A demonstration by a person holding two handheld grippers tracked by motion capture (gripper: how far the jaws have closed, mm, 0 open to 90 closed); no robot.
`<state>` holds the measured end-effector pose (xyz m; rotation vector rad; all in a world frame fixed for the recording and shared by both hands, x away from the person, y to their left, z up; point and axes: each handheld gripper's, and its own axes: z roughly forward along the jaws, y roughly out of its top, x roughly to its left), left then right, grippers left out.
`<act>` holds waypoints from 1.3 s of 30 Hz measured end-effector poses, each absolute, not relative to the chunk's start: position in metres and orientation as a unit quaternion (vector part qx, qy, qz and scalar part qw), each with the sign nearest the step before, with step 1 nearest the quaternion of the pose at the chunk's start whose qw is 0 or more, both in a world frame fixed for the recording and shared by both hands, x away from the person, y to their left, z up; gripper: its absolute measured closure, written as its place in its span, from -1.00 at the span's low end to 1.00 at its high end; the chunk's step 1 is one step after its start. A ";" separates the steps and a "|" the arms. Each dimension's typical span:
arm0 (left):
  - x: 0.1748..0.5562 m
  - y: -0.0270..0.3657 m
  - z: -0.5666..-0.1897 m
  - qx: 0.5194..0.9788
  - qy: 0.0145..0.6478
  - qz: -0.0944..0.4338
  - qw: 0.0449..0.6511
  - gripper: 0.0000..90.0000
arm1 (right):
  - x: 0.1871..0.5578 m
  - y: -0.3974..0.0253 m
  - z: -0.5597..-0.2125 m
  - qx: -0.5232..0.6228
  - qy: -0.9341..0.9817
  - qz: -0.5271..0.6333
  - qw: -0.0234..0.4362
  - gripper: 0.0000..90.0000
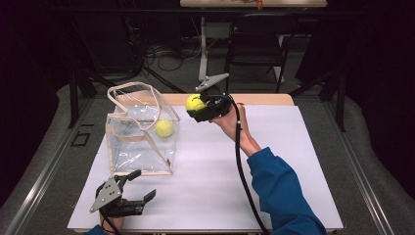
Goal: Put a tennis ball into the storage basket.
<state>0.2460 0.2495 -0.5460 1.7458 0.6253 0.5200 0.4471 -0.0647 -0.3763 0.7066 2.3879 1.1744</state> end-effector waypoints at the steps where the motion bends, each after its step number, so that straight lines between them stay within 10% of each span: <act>1: 0.246 0.249 -0.546 0.744 0.267 0.222 0.571 -0.65 | 0.447 -0.064 -0.376 0.252 0.850 0.419 0.193 -0.40; 39: 0.245 0.250 -0.545 0.742 0.267 0.221 0.574 -0.65 | 0.441 -0.041 -0.357 0.230 0.836 0.449 0.217 -0.40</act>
